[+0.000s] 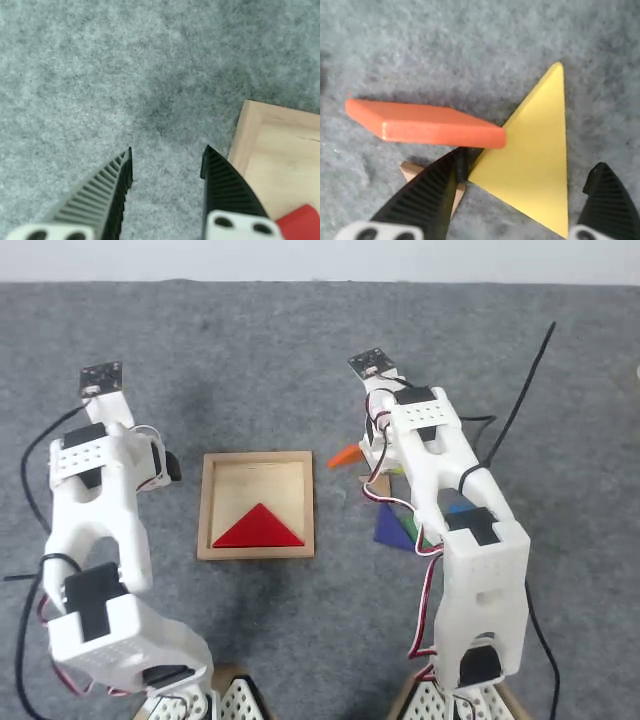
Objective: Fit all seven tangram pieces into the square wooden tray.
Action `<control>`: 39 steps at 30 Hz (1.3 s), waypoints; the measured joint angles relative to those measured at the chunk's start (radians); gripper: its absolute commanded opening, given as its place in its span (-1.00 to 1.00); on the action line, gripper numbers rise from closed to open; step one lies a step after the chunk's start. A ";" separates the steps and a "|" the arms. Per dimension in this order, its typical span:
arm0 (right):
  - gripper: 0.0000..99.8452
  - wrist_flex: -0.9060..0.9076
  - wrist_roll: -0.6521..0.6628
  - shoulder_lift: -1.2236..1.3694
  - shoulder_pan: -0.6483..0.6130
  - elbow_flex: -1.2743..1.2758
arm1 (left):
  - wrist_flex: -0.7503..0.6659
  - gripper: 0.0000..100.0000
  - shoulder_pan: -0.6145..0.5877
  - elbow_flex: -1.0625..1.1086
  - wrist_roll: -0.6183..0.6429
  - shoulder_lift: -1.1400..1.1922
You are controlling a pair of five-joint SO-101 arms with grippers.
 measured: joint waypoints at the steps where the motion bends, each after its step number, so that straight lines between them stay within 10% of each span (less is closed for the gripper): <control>1: -0.28 0.021 0.029 0.000 0.000 -0.005 | 0.000 -0.56 0.000 0.000 0.000 0.000; 23: -0.29 0.049 0.137 0.006 -0.012 -0.008 | 0.000 -0.56 0.000 0.000 0.000 0.000; 30: -0.69 0.048 0.123 0.006 -0.021 -0.008 | 0.000 -0.56 0.000 0.000 0.000 0.000; 39: -0.65 0.038 0.072 0.003 -0.021 -0.008 | 0.000 -0.56 0.000 0.000 0.000 0.000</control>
